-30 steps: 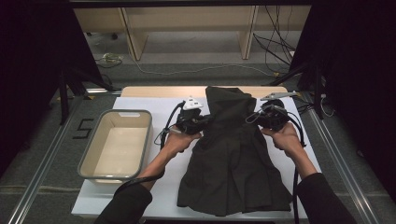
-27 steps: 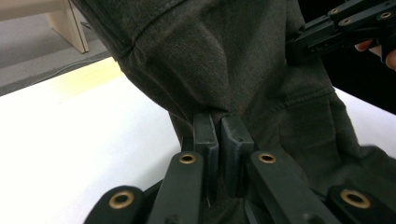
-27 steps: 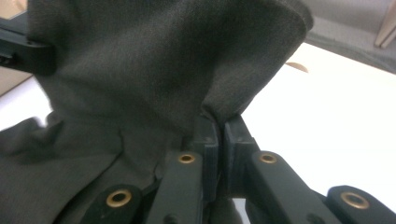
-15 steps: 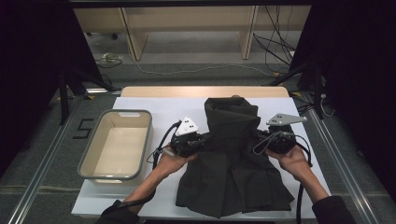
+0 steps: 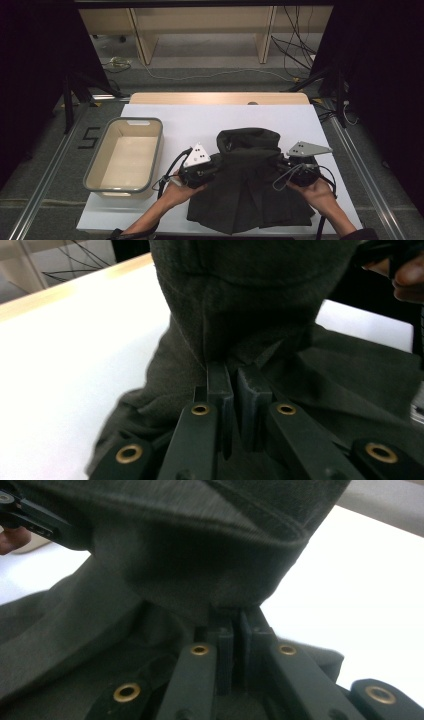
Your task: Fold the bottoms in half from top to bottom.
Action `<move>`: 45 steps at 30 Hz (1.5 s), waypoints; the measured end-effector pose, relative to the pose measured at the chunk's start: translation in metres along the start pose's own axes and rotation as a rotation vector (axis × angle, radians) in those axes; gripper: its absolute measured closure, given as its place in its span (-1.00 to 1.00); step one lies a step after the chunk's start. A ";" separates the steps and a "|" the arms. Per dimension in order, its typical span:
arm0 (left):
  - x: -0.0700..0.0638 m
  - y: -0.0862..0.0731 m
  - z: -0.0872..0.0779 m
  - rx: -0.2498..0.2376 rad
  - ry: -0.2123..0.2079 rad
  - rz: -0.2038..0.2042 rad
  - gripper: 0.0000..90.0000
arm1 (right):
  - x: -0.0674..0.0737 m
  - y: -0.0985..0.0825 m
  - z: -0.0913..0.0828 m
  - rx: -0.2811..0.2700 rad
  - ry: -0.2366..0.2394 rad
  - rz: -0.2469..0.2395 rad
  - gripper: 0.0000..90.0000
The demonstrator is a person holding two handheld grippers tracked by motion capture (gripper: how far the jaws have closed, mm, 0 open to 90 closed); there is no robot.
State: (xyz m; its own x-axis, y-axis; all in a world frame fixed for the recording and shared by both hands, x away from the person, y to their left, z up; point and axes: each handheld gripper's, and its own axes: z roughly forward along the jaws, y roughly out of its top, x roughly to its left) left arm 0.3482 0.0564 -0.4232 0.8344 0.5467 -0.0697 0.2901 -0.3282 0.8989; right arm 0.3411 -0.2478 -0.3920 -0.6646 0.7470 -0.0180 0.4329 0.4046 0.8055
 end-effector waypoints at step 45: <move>0.007 0.025 -0.026 -0.001 0.089 -0.186 0.50 | 0.032 -0.037 -0.011 0.071 0.005 -0.059 0.91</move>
State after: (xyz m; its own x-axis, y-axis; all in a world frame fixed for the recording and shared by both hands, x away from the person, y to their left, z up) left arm 0.3491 0.0723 -0.3901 0.7222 0.6634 -0.1960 0.4346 -0.2147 0.8746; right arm 0.2973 -0.2451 -0.4155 -0.6928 0.7185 -0.0610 0.4354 0.4842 0.7589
